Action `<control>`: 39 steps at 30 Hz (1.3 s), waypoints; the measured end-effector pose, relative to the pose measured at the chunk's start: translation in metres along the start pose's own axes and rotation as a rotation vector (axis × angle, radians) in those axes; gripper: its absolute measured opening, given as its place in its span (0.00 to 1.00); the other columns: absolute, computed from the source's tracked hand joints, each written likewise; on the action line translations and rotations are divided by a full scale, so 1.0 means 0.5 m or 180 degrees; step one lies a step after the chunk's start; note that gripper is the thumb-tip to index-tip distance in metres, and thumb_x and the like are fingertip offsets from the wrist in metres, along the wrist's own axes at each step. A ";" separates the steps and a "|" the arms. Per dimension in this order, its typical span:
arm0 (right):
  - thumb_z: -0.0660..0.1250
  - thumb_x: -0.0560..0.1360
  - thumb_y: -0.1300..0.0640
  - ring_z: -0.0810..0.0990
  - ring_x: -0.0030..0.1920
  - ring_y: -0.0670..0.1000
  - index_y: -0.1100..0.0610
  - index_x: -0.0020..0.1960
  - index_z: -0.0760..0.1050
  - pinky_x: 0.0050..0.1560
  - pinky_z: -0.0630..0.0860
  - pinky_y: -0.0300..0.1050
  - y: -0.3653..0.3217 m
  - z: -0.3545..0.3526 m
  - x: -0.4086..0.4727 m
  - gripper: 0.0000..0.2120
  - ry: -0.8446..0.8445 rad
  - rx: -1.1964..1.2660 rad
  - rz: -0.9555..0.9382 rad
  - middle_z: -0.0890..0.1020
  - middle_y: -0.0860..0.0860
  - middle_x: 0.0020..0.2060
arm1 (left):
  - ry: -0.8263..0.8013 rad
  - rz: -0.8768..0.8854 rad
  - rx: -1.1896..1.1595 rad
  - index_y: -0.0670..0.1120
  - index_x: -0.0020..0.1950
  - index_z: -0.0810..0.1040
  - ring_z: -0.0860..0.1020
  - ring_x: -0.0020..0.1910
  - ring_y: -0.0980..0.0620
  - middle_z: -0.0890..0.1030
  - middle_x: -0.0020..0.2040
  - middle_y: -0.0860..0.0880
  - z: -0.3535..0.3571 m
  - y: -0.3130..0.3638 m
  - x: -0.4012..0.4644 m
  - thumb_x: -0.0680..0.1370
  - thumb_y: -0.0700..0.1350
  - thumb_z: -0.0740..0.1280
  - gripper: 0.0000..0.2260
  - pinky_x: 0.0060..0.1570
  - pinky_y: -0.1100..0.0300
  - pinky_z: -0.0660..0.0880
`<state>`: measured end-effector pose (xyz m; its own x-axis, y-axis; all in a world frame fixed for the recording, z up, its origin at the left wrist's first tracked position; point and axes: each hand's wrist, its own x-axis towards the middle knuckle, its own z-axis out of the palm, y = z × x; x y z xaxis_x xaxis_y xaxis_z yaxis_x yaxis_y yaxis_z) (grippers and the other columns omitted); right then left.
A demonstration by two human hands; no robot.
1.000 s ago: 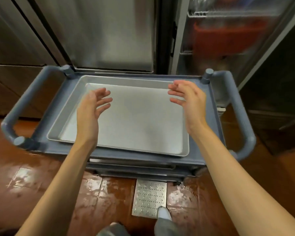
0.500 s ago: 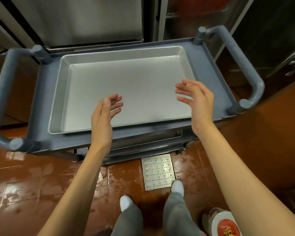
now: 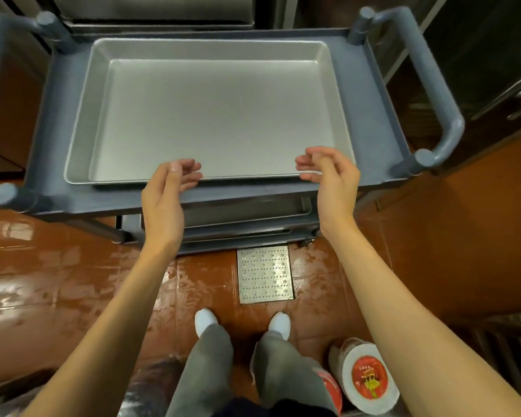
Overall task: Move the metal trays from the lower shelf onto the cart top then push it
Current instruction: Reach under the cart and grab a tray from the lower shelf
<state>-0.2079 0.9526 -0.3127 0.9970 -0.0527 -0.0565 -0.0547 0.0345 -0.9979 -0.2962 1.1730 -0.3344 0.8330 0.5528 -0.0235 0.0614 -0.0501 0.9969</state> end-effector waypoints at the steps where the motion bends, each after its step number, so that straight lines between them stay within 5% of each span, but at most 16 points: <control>1: 0.61 0.79 0.64 0.84 0.42 0.53 0.62 0.49 0.80 0.42 0.81 0.44 0.023 -0.005 -0.015 0.08 -0.0034 -0.0105 -0.0107 0.84 0.55 0.39 | 0.0069 0.0012 0.0117 0.46 0.55 0.81 0.83 0.53 0.46 0.84 0.52 0.44 -0.004 -0.020 -0.017 0.83 0.53 0.57 0.16 0.56 0.52 0.79; 4: 0.63 0.77 0.64 0.82 0.36 0.47 0.55 0.43 0.79 0.38 0.78 0.40 0.118 -0.011 -0.050 0.09 -0.0328 -0.0615 -0.0220 0.83 0.51 0.34 | -0.0061 -0.0181 0.0553 0.44 0.53 0.82 0.82 0.51 0.46 0.84 0.48 0.45 -0.013 -0.100 -0.042 0.83 0.48 0.59 0.13 0.57 0.50 0.78; 9: 0.65 0.78 0.59 0.83 0.40 0.49 0.55 0.49 0.81 0.46 0.82 0.52 0.326 0.012 -0.018 0.06 -0.1254 -0.2266 0.0173 0.84 0.49 0.38 | -0.0784 -0.0733 0.1754 0.43 0.58 0.80 0.79 0.51 0.49 0.82 0.52 0.46 -0.041 -0.298 0.007 0.83 0.51 0.61 0.13 0.47 0.63 0.73; 15: 0.65 0.77 0.56 0.79 0.58 0.55 0.56 0.64 0.75 0.58 0.77 0.52 0.520 0.071 0.051 0.16 -0.2393 -0.3563 0.0367 0.81 0.54 0.56 | -0.1314 -0.1042 0.2717 0.45 0.63 0.77 0.79 0.56 0.42 0.82 0.58 0.43 -0.065 -0.504 0.100 0.81 0.51 0.65 0.15 0.56 0.51 0.76; 20: 0.67 0.76 0.56 0.71 0.65 0.59 0.57 0.69 0.70 0.65 0.70 0.53 0.664 0.124 0.100 0.22 -0.2359 -0.4536 -0.0110 0.72 0.58 0.66 | -0.1693 -0.0851 0.3555 0.46 0.73 0.69 0.72 0.68 0.40 0.73 0.70 0.41 -0.061 -0.634 0.147 0.80 0.48 0.66 0.21 0.69 0.48 0.68; 28: 0.67 0.74 0.61 0.70 0.66 0.60 0.59 0.67 0.70 0.64 0.69 0.54 0.798 0.116 0.148 0.22 -0.2228 -0.5465 -0.0356 0.72 0.59 0.66 | -0.1770 -0.0309 0.4457 0.47 0.72 0.70 0.71 0.66 0.41 0.74 0.67 0.42 -0.071 -0.771 0.191 0.80 0.45 0.63 0.20 0.67 0.48 0.67; 39: 0.68 0.73 0.68 0.81 0.53 0.58 0.61 0.57 0.78 0.49 0.76 0.50 0.794 0.129 0.155 0.13 -0.1996 -0.5624 -0.1043 0.81 0.58 0.55 | -0.1702 0.0490 0.5111 0.45 0.55 0.81 0.81 0.48 0.44 0.81 0.52 0.45 -0.062 -0.767 0.213 0.78 0.39 0.66 0.08 0.42 0.52 0.77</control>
<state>-0.1487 1.0267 -0.7113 0.8295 0.4877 -0.2721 0.5329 -0.8369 0.1246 -0.2478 1.2770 -0.7169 0.9418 0.1584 -0.2964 0.1425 -0.9870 -0.0748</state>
